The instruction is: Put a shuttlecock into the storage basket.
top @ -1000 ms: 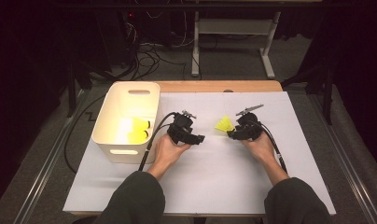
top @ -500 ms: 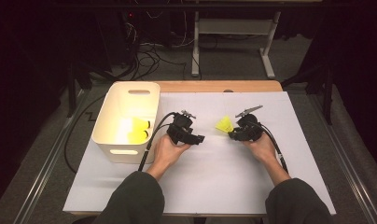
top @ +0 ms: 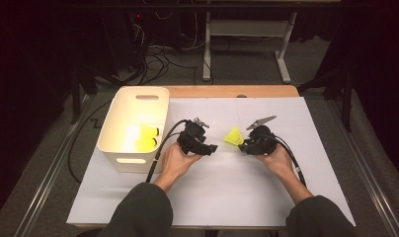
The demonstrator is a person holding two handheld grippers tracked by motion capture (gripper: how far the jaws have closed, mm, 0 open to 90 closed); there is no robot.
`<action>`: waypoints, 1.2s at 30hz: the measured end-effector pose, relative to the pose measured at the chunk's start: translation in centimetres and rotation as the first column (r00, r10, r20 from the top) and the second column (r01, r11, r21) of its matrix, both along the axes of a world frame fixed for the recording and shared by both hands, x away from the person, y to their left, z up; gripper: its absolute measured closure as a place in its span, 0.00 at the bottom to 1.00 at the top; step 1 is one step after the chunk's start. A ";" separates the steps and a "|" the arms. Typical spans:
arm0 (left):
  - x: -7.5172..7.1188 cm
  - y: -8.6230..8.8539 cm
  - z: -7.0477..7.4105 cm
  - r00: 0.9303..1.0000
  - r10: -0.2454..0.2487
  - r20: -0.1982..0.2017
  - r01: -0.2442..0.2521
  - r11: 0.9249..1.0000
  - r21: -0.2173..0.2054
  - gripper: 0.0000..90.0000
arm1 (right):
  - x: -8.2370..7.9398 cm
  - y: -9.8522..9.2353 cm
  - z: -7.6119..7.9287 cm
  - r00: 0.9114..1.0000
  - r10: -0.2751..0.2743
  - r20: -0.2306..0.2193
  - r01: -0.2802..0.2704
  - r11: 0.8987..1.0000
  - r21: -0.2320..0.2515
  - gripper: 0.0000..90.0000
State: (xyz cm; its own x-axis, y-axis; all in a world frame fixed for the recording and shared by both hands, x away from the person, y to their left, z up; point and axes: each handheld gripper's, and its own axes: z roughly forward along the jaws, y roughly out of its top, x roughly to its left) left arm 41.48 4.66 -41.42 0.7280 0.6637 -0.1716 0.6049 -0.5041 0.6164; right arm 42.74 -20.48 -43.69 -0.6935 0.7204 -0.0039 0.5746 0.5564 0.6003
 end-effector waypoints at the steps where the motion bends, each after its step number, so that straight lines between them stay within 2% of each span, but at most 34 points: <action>1: -0.1 0.0 0.1 1.000 0.000 0.000 0.000 1.000 -0.004 0.46 | -0.2 0.1 0.1 1.000 0.007 0.000 -0.007 1.000 0.002 0.72; 13: -0.3 0.0 0.2 0.999 -0.030 -0.010 0.030 1.000 0.000 0.50 | -1.6 1.2 0.5 0.998 0.070 0.001 -0.070 0.997 0.030 0.72; 26: -0.6 0.0 0.2 0.998 -0.065 0.001 0.065 0.998 0.017 0.55 | -2.3 2.4 0.4 0.991 0.137 0.002 -0.137 0.990 0.029 0.72; 32: -0.7 -0.2 0.2 0.996 -0.085 -0.001 0.085 0.996 0.016 0.61 | -2.4 2.8 0.3 0.987 0.161 0.004 -0.161 0.987 0.024 0.72; 36: -0.6 -0.1 0.1 0.996 -0.088 -0.005 0.088 0.996 0.015 0.65 | -2.5 3.3 0.2 0.986 0.167 -0.013 -0.167 0.986 0.027 0.72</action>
State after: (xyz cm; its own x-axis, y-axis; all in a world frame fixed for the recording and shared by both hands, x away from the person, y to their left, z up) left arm 40.87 4.52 -41.29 0.7829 0.5998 -0.1652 0.5606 -0.5651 0.6053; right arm 40.20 -17.14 -43.47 -0.8039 0.5943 0.0250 0.4842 0.6295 0.6076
